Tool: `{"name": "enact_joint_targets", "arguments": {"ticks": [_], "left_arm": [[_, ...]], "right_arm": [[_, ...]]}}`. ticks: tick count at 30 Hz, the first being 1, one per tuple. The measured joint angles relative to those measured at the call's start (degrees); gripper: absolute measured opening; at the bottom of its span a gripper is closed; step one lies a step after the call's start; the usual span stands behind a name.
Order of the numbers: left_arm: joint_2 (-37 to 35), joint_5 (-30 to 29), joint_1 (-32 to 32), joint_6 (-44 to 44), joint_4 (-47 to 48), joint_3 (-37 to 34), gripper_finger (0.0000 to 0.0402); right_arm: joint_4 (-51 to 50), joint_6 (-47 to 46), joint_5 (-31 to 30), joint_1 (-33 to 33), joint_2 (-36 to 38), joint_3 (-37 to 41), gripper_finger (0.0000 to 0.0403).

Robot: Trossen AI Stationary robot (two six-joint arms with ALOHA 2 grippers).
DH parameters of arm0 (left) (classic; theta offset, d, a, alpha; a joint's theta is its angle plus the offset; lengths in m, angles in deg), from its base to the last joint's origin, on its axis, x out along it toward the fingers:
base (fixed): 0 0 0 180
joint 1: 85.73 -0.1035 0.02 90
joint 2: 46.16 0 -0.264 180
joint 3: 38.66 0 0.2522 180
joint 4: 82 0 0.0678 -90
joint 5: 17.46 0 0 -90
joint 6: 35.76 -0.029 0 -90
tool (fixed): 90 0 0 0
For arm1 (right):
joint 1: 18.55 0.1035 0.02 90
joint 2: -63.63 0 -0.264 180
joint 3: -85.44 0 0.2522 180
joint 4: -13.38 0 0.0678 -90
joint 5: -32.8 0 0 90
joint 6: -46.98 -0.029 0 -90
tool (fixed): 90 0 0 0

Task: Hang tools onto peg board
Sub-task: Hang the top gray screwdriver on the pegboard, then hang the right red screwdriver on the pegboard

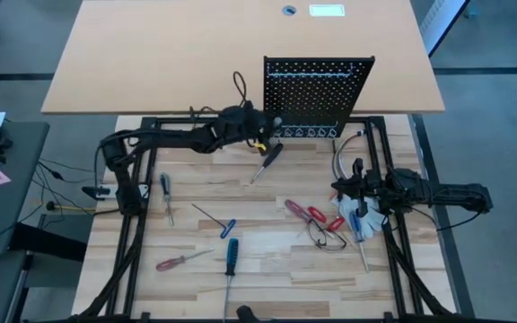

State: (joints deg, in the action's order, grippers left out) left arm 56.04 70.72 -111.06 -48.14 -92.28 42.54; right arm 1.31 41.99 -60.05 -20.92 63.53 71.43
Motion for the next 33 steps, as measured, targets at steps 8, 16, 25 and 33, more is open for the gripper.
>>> {"name": "enact_joint_targets", "arguments": {"ticks": [8,16,25,33], "left_arm": [[-11.16,-10.13,0.71,-5.04,21.1,0.0,0.0158],[-23.02,-19.84,8.32,-4.13,43.18,-0.49,0.0158],[-30.07,-21.71,23.41,11.41,61.48,-8.86,0.0146],[-29.98,-11.79,30.37,26.55,60.98,-18.05,0.0137]], "right_arm": [[-0.02,0.0,0.0,0.0,0.02,0.0,0.0007],[0.0,0.0,0.01,-0.01,0.0,-0.02,0.0007],[0.0,0.0,0.01,-0.01,0.0,0.0,0.0007],[0.0,0.0,0.0,0.0,0.0,-0.02,0.0007]]}}
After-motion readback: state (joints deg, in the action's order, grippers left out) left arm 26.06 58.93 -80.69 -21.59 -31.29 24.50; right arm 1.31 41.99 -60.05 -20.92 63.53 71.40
